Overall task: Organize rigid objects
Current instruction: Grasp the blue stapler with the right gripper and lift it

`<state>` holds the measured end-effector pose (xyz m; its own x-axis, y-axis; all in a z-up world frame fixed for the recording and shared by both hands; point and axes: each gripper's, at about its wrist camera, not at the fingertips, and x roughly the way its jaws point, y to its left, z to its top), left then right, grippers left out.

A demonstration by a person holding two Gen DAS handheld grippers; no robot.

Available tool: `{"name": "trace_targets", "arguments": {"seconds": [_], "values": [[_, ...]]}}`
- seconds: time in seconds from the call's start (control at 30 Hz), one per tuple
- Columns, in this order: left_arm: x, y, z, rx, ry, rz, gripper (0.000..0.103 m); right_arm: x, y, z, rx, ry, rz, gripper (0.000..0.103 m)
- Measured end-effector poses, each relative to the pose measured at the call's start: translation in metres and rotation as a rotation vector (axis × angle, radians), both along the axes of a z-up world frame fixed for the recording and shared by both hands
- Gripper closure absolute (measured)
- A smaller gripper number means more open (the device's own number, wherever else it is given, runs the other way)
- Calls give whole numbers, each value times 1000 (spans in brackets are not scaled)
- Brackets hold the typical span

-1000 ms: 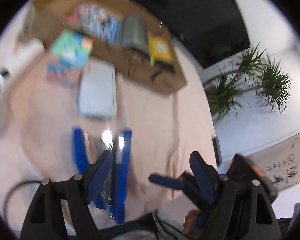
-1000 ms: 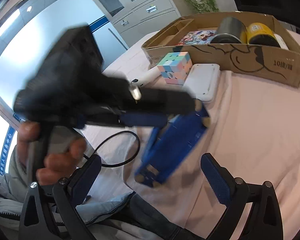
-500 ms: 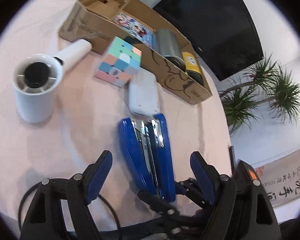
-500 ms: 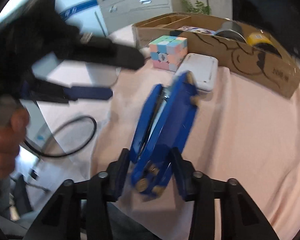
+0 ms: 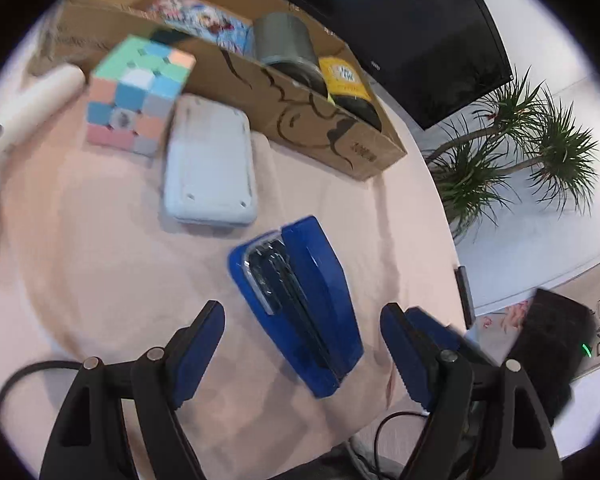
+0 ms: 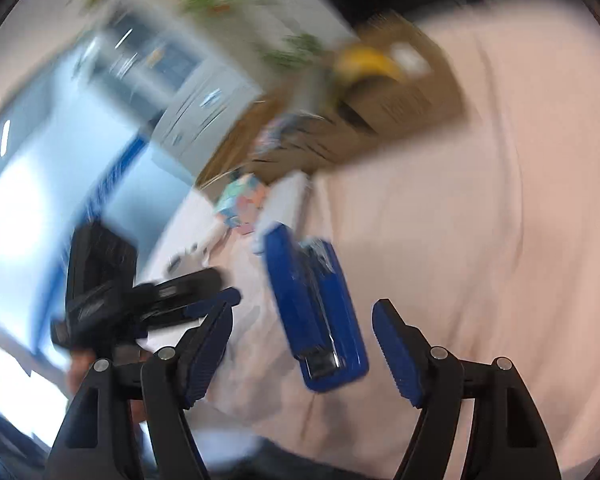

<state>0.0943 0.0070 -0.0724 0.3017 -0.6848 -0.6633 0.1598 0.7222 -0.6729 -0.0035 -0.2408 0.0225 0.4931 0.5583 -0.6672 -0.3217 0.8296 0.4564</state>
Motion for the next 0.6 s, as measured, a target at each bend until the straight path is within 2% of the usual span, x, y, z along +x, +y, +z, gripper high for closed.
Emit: {"name": "trace_targets", "arguments": {"seconds": [0.07, 0.1, 0.13, 0.17, 0.2, 0.23, 0.33, 0.37, 0.4, 0.5, 0.57, 0.6], "values": [[4, 1, -8, -36, 36, 3, 23, -5, 32, 3, -167, -77, 93, 35], [6, 3, -12, -57, 54, 10, 23, -6, 52, -4, -264, -104, 137, 46], [7, 4, -15, -67, 66, 17, 23, -5, 63, -10, -304, -99, 164, 65], [8, 7, -19, -83, 75, 26, 23, -4, 70, -12, -329, -114, 168, 66], [8, 9, -22, -105, 85, 31, 24, -3, 77, -11, -331, -118, 182, 81], [8, 10, -23, -114, 91, 35, 24, 0, 84, -13, -313, -86, 204, 102], [5, 13, -26, -150, 99, 36, 25, 12, 91, -27, -268, 26, 210, 102], [5, 15, -28, -163, 110, 40, 25, 17, 92, -34, -287, 53, 205, 102], [5, 17, -29, -166, 117, 46, 25, 19, 91, -37, -306, 51, 182, 102], [3, 23, -30, -154, 109, 59, 23, 17, 75, -17, -276, -53, 118, 97], [5, 26, -30, -172, 111, 58, 24, 11, 69, -10, -290, -105, 98, 71], [6, 25, -29, -155, 103, 55, 24, 10, 67, -11, -297, -126, 80, 39]]}}
